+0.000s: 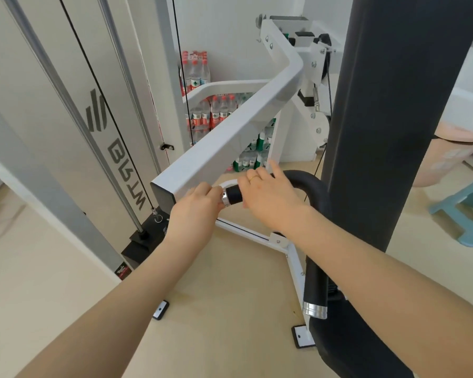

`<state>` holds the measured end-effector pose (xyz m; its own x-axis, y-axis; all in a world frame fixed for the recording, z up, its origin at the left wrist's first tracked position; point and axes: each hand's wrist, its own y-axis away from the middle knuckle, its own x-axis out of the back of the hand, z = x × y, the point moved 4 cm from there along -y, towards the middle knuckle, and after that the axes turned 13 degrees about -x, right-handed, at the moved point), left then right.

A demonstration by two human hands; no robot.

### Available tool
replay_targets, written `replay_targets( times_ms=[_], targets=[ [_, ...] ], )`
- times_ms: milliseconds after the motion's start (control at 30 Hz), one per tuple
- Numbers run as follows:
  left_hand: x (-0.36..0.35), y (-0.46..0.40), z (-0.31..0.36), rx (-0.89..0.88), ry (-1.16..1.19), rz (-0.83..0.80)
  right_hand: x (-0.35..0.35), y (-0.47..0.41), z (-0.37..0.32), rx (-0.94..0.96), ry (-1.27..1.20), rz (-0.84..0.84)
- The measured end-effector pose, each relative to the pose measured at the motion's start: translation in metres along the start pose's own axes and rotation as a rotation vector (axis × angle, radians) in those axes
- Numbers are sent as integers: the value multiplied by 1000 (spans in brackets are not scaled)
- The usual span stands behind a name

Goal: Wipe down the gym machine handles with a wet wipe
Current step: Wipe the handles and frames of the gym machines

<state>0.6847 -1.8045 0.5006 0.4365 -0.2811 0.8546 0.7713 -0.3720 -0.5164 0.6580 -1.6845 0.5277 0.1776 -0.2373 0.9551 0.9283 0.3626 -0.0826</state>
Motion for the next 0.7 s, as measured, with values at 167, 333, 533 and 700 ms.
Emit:
replay_targets(
  times_ms=[167,333,533,700],
  targets=[
    [-1,2,0,3,-73,-43,-1,-4,-8,129,38,131],
    [-2,5,1,43,-71,-67,-8,2,32,-34,98,96],
    [4,3,4,44,-71,-89,4,-4,2,110,74,117],
    [7,1,20,163,-89,-157,0,11,73,-176,27,57]
  ],
)
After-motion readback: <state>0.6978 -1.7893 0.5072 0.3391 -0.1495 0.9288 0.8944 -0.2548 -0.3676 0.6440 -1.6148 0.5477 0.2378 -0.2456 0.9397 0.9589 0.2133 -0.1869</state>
